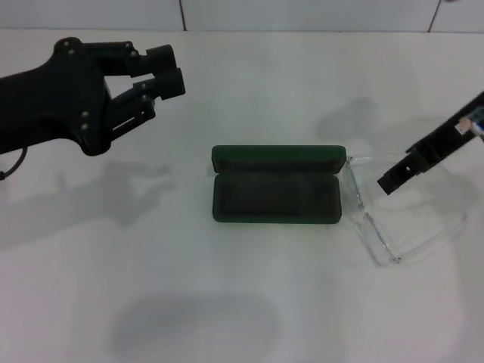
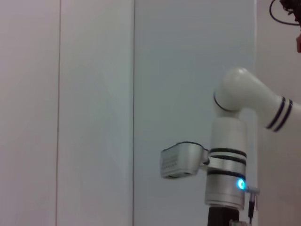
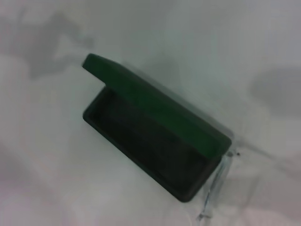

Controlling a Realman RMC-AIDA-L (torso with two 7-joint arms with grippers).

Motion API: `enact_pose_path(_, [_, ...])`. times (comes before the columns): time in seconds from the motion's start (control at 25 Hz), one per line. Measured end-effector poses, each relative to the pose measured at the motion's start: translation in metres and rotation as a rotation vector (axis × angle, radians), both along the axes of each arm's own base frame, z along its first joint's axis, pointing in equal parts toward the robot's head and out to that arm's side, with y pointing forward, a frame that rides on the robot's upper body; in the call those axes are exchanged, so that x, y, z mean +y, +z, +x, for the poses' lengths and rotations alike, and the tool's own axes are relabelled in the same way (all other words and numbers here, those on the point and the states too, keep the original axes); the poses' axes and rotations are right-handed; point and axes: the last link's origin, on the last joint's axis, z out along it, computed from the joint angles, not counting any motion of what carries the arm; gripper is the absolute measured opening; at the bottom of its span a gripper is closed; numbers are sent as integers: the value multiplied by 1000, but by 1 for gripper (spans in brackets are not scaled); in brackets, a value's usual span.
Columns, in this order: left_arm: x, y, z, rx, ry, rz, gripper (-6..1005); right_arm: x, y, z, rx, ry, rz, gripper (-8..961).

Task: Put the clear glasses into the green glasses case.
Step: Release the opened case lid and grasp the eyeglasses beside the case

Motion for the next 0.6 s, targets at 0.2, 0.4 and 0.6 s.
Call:
enact_pose_path(0.2, [0, -5, -5, 3, -5, 11, 243, 7, -12, -12, -95, -14, -44, 612])
enact_pose_path(0.4, [1, -8, -6, -4, -7, 6, 244, 14, -28, -11, -127, -21, -80, 610])
enact_pose_path(0.6, [2, -10, -5, -8, -8, -1, 244, 18, -40, -6, -137, -12, -82, 599])
